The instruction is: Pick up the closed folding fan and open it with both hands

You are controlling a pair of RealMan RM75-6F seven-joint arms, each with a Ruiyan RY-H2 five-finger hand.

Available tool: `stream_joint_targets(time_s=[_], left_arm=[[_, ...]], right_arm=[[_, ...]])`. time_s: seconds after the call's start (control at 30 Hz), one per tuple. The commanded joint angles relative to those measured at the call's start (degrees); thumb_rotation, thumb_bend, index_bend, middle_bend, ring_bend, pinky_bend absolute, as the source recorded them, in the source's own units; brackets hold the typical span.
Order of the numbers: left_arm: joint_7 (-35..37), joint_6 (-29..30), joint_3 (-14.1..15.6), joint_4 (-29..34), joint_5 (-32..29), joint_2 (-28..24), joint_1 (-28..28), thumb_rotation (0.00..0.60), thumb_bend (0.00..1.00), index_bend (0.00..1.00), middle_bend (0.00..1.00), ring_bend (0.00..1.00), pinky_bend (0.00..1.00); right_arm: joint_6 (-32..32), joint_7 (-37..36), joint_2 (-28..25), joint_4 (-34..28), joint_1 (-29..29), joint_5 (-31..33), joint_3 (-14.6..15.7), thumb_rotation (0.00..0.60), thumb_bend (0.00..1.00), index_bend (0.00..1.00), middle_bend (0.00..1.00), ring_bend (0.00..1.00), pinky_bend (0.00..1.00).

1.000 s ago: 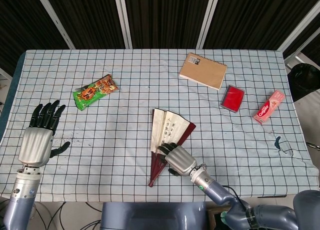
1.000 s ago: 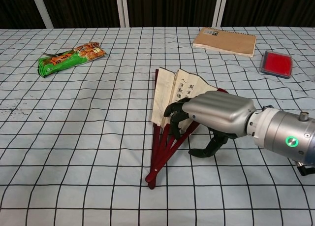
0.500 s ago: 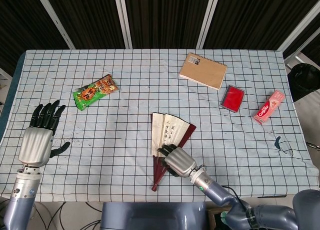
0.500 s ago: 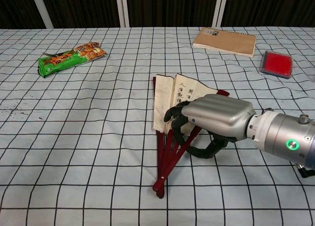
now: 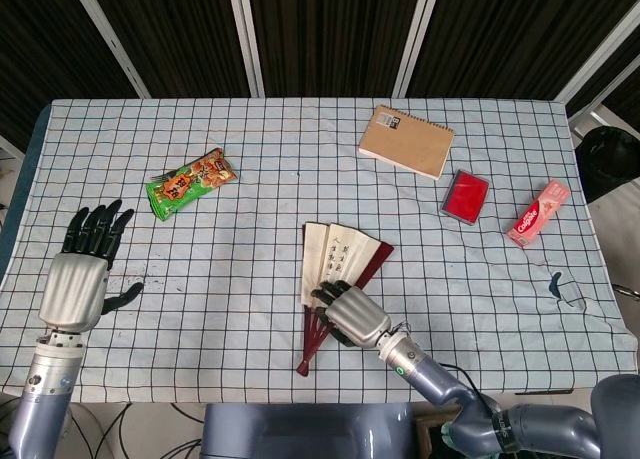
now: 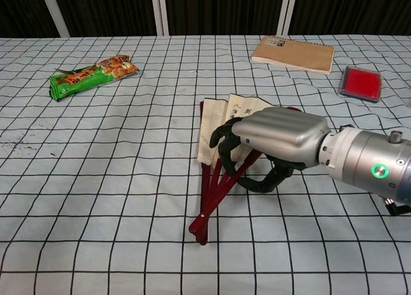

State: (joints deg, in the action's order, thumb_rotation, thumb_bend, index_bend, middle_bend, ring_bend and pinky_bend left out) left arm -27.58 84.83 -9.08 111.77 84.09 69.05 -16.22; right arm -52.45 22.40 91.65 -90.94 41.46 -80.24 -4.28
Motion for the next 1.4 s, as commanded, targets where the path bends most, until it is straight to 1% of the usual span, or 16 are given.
stream_joint_targets(time_s=[0.03,0.2,0.4,0.73,0.77,0.83,0.87,1.03,1.13,1.23,1.4], left_arm=[[0.08,-0.10,-0.04,-0.02,-0.05,0.02,-0.09,0.600,0.00,0.00,0.00,0.00,0.00],[0.02,-0.48,-0.27,0.05,-0.15,0.09,-0.48,0.600,0.00,0.00,0.00,0.00,0.00],[-0.10,-1.33,-0.94,0.07,-0.51,0.16,-1.39,0.600,0.00,0.00,0.00,0.00,0.00],[0.39,-3.18,-2.89,-0.67,-2.06,0.46,-3.64,0.600,0.00,0.00,0.00,0.00,0.00],[0.54,-3.24,-3.08,-0.75,-2.17,0.42,-3.80,0.600,0.00,0.00,0.00,0.00,0.00],[1.24,-3.36,-3.80,-1.11,-2.67,0.17,-4.21,0.600,0.00,0.00,0.00,0.00,0.00],[1.47,-3.41,-3.90,-1.24,-2.81,0.05,-4.29,0.600,0.00,0.00,0.00,0.00,0.00],[2.99,-3.43,-4.26,-2.05,-3.87,-0.41,-4.38,0.600,0.00,0.00,0.00,0.00,0.00],[3.70,-3.50,-4.33,-2.62,-4.43,-0.52,-4.39,0.600,0.00,0.00,0.00,0.00,0.00],[5.04,-3.59,-4.55,-3.70,-5.58,-0.47,-4.36,0.600,0.00,0.01,0.00,0.00,0.00],[6.79,-3.79,-4.86,-5.40,-7.10,0.14,-4.50,0.600,0.00,0.02,0.00,0.00,0.00]], right_arm=[[0.00,0.24,-0.16,-0.38,0.32,0.57,-0.58,0.600,0.78,0.68,0.18,0.12,0.21],[-0.03,0.24,-0.17,-1.23,0.96,2.32,-2.38,0.600,0.81,0.69,0.19,0.12,0.21],[-0.23,0.34,-0.42,-2.71,2.27,5.41,-5.87,0.600,0.83,0.71,0.20,0.12,0.21],[-0.63,1.27,-1.54,-5.26,6.31,12.89,-14.38,0.600,0.87,0.75,0.22,0.12,0.21],[-0.61,1.56,-1.62,-5.43,6.86,13.88,-15.20,0.600,0.87,0.75,0.22,0.12,0.21],[-0.87,2.26,-1.44,-5.33,9.05,17.61,-19.04,0.600,0.87,0.75,0.22,0.12,0.21],[-0.88,2.81,-1.42,-5.40,9.70,19.16,-19.79,0.600,0.88,0.75,0.22,0.12,0.21],[-2.43,4.65,-1.23,-6.11,12.48,26.70,-23.06,0.600,0.89,0.75,0.22,0.12,0.21],[-3.49,4.97,-1.06,-6.65,13.57,29.90,-24.33,0.600,0.89,0.76,0.23,0.12,0.21],[-5.22,5.24,-0.75,-7.78,15.40,34.77,-26.76,0.600,0.90,0.77,0.23,0.12,0.21],[-7.59,6.68,-0.87,-8.84,18.31,40.51,-29.26,0.600,0.90,0.77,0.24,0.12,0.21]])
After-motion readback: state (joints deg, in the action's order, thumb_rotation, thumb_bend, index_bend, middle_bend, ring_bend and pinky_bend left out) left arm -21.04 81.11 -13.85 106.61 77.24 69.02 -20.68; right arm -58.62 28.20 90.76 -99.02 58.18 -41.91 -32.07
